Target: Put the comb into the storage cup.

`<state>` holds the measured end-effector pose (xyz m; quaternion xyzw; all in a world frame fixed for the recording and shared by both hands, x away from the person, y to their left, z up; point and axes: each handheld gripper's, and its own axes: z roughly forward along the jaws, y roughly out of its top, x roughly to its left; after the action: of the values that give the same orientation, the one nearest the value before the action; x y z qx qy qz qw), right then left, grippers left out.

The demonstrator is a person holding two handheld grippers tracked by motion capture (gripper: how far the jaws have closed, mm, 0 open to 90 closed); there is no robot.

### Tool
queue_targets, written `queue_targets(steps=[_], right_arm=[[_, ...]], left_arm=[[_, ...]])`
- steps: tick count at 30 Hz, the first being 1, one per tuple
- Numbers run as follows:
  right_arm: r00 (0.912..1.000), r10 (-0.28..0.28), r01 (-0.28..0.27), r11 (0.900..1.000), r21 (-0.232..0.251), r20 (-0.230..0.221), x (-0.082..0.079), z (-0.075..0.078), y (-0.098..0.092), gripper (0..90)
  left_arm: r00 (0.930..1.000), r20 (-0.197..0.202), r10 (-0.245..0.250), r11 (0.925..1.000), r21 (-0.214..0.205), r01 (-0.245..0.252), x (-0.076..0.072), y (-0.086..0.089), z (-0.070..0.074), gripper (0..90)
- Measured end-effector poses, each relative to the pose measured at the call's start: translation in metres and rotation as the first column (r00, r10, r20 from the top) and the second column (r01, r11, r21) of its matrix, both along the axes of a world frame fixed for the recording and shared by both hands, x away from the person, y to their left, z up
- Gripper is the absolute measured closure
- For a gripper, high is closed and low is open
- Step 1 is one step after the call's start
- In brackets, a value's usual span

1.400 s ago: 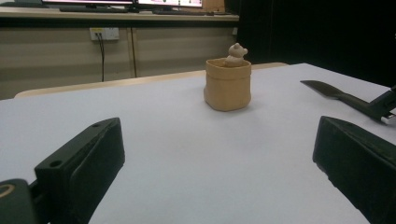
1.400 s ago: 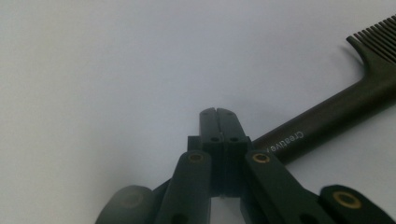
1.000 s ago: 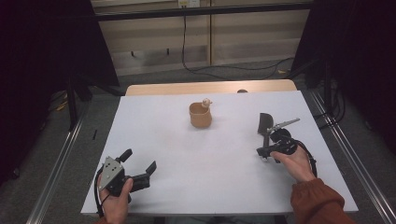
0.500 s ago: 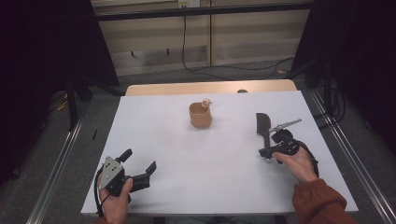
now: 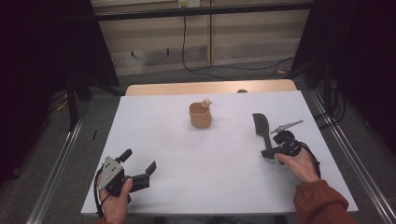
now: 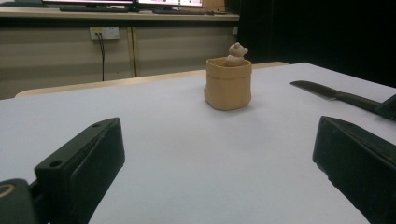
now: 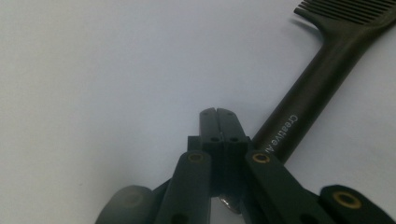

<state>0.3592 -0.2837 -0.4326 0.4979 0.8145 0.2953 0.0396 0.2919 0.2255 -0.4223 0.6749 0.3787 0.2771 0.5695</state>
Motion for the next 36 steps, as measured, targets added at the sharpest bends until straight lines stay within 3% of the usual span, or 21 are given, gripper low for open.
queue_targets(steps=[36], right_arm=[[0.9996,-0.029,0.028,0.9989,-0.037,-0.008,-0.007,-0.004,-0.016,90.0]], left_arm=[[0.9999,0.001,-0.011,0.9999,0.002,0.011,-0.001,0.001,0.0,2.3]])
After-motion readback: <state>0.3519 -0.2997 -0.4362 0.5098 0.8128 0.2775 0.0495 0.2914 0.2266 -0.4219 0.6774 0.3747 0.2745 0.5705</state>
